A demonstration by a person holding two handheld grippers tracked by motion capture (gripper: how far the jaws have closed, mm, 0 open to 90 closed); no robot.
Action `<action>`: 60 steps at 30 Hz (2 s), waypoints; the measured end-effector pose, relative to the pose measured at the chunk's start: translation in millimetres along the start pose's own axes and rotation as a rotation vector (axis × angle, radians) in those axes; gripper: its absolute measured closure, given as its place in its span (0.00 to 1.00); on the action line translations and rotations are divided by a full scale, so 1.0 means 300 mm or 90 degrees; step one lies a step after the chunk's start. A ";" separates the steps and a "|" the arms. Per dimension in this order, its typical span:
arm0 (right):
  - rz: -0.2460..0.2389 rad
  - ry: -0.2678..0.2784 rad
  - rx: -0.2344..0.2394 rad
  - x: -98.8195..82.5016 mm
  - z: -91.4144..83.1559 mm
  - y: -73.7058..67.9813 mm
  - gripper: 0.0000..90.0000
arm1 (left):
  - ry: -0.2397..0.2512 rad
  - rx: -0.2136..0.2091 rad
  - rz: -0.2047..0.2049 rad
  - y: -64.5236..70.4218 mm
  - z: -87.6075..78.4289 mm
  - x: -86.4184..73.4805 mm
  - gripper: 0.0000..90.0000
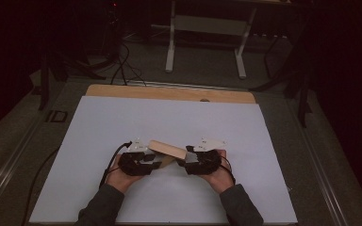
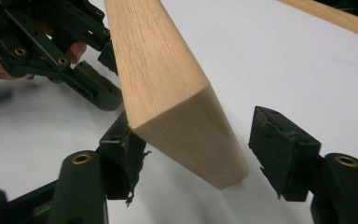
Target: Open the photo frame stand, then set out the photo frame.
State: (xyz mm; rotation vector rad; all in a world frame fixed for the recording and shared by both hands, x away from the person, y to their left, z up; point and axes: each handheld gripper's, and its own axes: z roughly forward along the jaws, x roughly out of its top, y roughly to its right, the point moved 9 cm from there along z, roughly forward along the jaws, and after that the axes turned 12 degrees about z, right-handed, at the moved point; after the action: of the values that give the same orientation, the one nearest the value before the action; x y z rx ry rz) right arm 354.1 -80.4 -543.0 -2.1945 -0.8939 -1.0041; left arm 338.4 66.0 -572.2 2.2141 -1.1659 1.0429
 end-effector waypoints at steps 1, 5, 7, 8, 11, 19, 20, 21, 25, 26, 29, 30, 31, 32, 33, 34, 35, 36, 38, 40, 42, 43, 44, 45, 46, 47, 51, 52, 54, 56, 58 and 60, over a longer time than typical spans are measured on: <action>0.000 0.000 0.000 0.000 0.000 0.000 0.38 | 0.001 0.002 0.001 -0.001 -0.003 -0.001 0.63; 0.004 -0.006 0.002 -0.010 0.002 0.002 0.35 | 0.005 0.009 0.001 -0.005 -0.015 -0.008 0.63; 0.005 -0.011 0.003 -0.015 0.001 0.004 0.34 | 0.007 0.012 -0.002 -0.008 -0.020 -0.014 0.63; 0.005 -0.014 0.004 -0.021 0.000 0.007 0.33 | 0.006 0.015 -0.003 -0.011 -0.024 -0.020 0.63; 0.008 -0.015 0.005 -0.024 -0.002 0.010 0.32 | 0.008 0.018 -0.006 -0.017 -0.028 -0.025 0.63; 0.012 -0.020 0.010 -0.033 -0.011 0.020 0.32 | 0.016 0.026 -0.012 -0.031 -0.043 -0.033 0.63; 0.012 -0.019 0.011 -0.033 -0.013 0.022 0.32 | 0.018 0.026 -0.017 -0.034 -0.044 -0.034 0.63; 0.013 -0.018 0.012 -0.034 -0.014 0.024 0.32 | 0.021 0.029 -0.020 -0.038 -0.045 -0.034 0.63; 0.015 -0.022 0.018 -0.041 -0.026 0.034 0.34 | 0.029 0.033 -0.033 -0.051 -0.053 -0.035 0.63; 0.015 -0.023 0.018 -0.043 -0.029 0.037 0.34 | 0.028 0.032 -0.033 -0.054 -0.056 -0.036 0.63; 0.017 -0.026 0.020 -0.046 -0.035 0.041 0.35 | 0.033 0.035 -0.035 -0.061 -0.066 -0.035 0.64; 0.018 -0.028 0.022 -0.048 -0.039 0.041 0.35 | 0.035 0.037 -0.037 -0.064 -0.068 -0.034 0.64; 0.017 -0.030 0.025 -0.049 -0.042 0.041 0.36 | 0.036 0.038 -0.037 -0.066 -0.070 -0.034 0.64; 0.015 -0.032 0.026 -0.050 -0.044 0.041 0.36 | 0.038 0.039 -0.041 -0.069 -0.072 -0.034 0.64; 0.016 -0.037 0.029 -0.055 -0.047 0.042 0.37 | 0.039 0.040 -0.041 -0.073 -0.073 -0.035 0.64; 0.016 -0.037 0.029 -0.055 -0.047 0.042 0.37 | 0.039 0.042 -0.042 -0.076 -0.073 -0.037 0.64; 0.019 -0.039 0.032 -0.058 -0.049 0.042 0.37 | 0.036 0.044 -0.041 -0.080 -0.073 -0.040 0.65; 0.019 -0.041 0.031 -0.060 -0.050 0.045 0.37 | 0.035 0.047 -0.043 -0.084 -0.073 -0.042 0.65; 0.021 -0.049 0.032 -0.068 -0.052 0.053 0.38 | 0.038 0.045 -0.047 -0.088 -0.075 -0.042 0.65; 0.021 -0.053 0.032 -0.073 -0.052 0.055 0.38 | 0.037 0.045 -0.051 -0.092 -0.076 -0.043 0.64; 0.019 -0.061 0.026 -0.081 -0.052 0.067 0.38 | 0.034 0.046 -0.054 -0.093 -0.076 -0.045 0.64; 0.019 -0.061 0.026 -0.081 -0.052 0.067 0.38 | 0.034 0.047 -0.056 -0.094 -0.077 -0.046 0.64; 0.021 -0.065 0.024 -0.083 -0.055 0.071 0.38 | 0.034 0.047 -0.057 -0.095 -0.078 -0.046 0.64; 0.025 -0.067 0.026 -0.086 -0.059 0.079 0.38 | 0.034 0.051 -0.059 -0.097 -0.080 -0.047 0.64; 0.025 -0.067 0.026 -0.086 -0.059 0.079 0.38 | 0.033 0.052 -0.060 -0.098 -0.083 -0.047 0.64; 0.025 -0.070 0.021 -0.089 -0.065 0.090 0.39 | 0.035 0.048 -0.062 -0.098 -0.085 -0.047 0.64; 0.034 -0.072 0.021 -0.093 -0.074 0.102 0.41 | 0.039 0.043 -0.072 -0.102 -0.087 -0.046 0.65; 0.036 -0.074 0.022 -0.095 -0.076 0.105 0.41 | 0.039 0.043 -0.073 -0.102 -0.088 -0.046 0.65; 0.043 -0.074 0.021 -0.099 -0.081 0.114 0.45 | 0.043 0.044 -0.071 -0.099 -0.090 -0.042 0.66; 0.046 -0.070 0.017 -0.097 -0.086 0.122 0.50 | 0.051 0.043 -0.068 -0.094 -0.093 -0.034 0.69; 0.056 -0.062 0.016 -0.092 -0.093 0.127 0.57 | 0.057 0.030 -0.067 -0.085 -0.093 -0.028 0.71; 0.068 -0.047 0.008 -0.082 -0.097 0.136 0.67 | 0.057 0.024 -0.065 -0.078 -0.089 -0.026 0.74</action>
State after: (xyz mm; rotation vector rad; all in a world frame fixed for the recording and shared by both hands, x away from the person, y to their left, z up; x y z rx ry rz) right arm 360.5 -134.5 -554.8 -2.2558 -0.8034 -0.8686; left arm 343.8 100.5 -562.1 2.2068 -0.9920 1.1171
